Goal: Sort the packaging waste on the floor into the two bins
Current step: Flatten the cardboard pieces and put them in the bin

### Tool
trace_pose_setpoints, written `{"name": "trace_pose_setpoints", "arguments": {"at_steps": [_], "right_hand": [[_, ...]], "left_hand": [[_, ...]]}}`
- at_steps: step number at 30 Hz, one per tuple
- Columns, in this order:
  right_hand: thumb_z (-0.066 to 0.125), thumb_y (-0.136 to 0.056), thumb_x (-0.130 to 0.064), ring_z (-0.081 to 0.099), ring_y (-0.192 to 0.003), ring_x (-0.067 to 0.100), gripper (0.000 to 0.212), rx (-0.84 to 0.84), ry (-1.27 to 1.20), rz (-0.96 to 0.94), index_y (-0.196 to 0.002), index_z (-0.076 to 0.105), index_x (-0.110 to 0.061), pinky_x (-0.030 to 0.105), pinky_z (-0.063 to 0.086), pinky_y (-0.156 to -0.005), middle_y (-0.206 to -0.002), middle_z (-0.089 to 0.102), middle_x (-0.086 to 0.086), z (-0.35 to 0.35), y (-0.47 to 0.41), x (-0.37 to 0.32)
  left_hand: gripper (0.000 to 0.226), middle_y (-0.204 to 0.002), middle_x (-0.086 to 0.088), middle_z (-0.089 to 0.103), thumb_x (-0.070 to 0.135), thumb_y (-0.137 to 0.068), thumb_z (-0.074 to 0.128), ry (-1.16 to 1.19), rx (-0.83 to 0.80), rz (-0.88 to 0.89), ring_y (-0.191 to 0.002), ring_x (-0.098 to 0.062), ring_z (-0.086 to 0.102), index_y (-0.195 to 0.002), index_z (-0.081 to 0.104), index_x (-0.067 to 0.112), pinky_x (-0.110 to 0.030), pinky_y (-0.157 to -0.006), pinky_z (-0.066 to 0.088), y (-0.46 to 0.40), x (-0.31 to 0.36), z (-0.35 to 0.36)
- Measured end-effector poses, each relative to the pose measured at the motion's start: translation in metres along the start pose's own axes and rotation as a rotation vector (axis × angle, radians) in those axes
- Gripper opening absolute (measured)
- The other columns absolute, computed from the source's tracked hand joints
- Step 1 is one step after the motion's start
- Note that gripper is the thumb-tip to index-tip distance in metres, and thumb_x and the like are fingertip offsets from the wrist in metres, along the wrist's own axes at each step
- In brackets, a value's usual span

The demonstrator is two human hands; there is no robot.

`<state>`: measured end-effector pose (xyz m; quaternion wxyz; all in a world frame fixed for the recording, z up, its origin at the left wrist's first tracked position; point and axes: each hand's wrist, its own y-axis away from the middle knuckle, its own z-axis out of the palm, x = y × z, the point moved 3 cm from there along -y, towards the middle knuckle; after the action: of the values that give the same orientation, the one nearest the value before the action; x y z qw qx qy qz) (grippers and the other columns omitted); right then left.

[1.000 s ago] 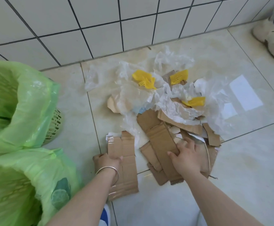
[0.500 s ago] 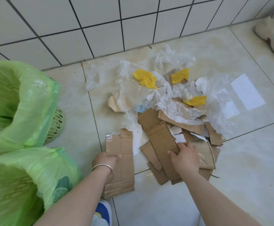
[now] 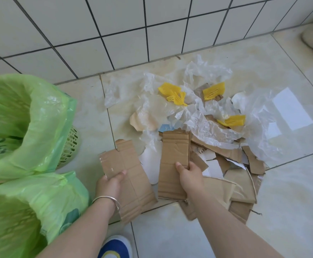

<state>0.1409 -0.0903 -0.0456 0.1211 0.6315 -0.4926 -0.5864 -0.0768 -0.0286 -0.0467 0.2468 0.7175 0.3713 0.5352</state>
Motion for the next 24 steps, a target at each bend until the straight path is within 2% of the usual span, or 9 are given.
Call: {"name": "trace_pose_setpoints", "arguments": {"at_steps": [5,9,12,15,19,22,24], "right_hand": [[0.052,-0.093,-0.026,0.048,-0.091,0.020,0.029,0.056,0.250,-0.121,-0.107,0.056,-0.001,0.028,0.036,-0.078,-0.116,0.050,0.008,0.028,-0.011,-0.007],[0.054,-0.091,-0.028,0.055,-0.102,0.025,0.039,-0.045,0.305,-0.090,-0.120,0.053,-0.003,0.029,0.043,-0.083,-0.118,0.056,0.008,0.045,-0.019,-0.008],[0.055,-0.091,-0.028,0.054,-0.091,0.020,0.033,-0.092,0.252,-0.038,-0.117,0.054,-0.006,0.029,0.043,-0.079,-0.102,0.061,0.005,0.045,-0.018,-0.007],[0.057,-0.090,-0.024,0.056,-0.087,0.019,0.027,-0.138,0.191,0.000,-0.111,0.057,-0.007,0.031,0.046,-0.081,-0.103,0.065,0.008,0.042,-0.014,-0.007],[0.055,-0.092,-0.022,0.054,-0.094,0.019,0.021,-0.154,0.197,-0.010,-0.111,0.052,-0.018,0.031,0.046,-0.087,-0.107,0.060,-0.002,0.031,-0.008,-0.009],[0.054,-0.092,-0.025,0.057,-0.098,0.024,0.023,-0.124,0.272,0.012,-0.112,0.053,-0.015,0.038,0.049,-0.091,-0.109,0.061,0.003,0.008,0.007,-0.012],[0.054,-0.092,-0.023,0.058,-0.096,0.024,0.023,-0.087,0.329,-0.003,-0.112,0.053,-0.012,0.036,0.050,-0.088,-0.105,0.061,0.005,-0.012,0.021,-0.021]], "left_hand": [[0.010,-0.081,-0.013,0.070,0.011,-0.074,0.073,0.019,-0.034,-0.089,-0.084,-0.034,0.068,-0.073,0.064,0.014,-0.053,-0.090,0.052,-0.010,-0.006,0.012],[0.013,-0.087,-0.016,0.069,0.007,-0.076,0.072,0.026,-0.034,-0.100,-0.084,-0.033,0.066,-0.072,0.062,0.014,-0.049,-0.089,0.052,-0.014,-0.010,0.019],[0.011,-0.090,-0.016,0.070,0.009,-0.075,0.073,0.010,-0.038,-0.097,-0.088,-0.034,0.067,-0.077,0.063,0.013,-0.050,-0.091,0.052,-0.014,-0.012,0.020],[0.017,-0.088,-0.015,0.070,0.010,-0.076,0.072,0.007,-0.084,-0.123,-0.084,-0.033,0.067,-0.092,0.066,0.010,-0.048,-0.089,0.053,-0.008,-0.013,0.021],[0.011,-0.079,-0.012,0.067,0.006,-0.079,0.069,0.002,-0.138,-0.138,-0.073,-0.028,0.063,-0.084,0.063,0.012,-0.040,-0.081,0.052,0.004,-0.010,0.019],[0.011,-0.082,-0.015,0.069,0.007,-0.078,0.070,-0.013,-0.207,-0.157,-0.075,-0.030,0.065,-0.087,0.064,0.010,-0.042,-0.077,0.054,0.021,-0.004,0.019],[0.011,-0.078,-0.013,0.067,0.006,-0.080,0.070,-0.040,-0.257,-0.148,-0.070,-0.027,0.063,-0.080,0.061,0.013,-0.038,-0.071,0.055,0.040,0.006,0.026]]}}
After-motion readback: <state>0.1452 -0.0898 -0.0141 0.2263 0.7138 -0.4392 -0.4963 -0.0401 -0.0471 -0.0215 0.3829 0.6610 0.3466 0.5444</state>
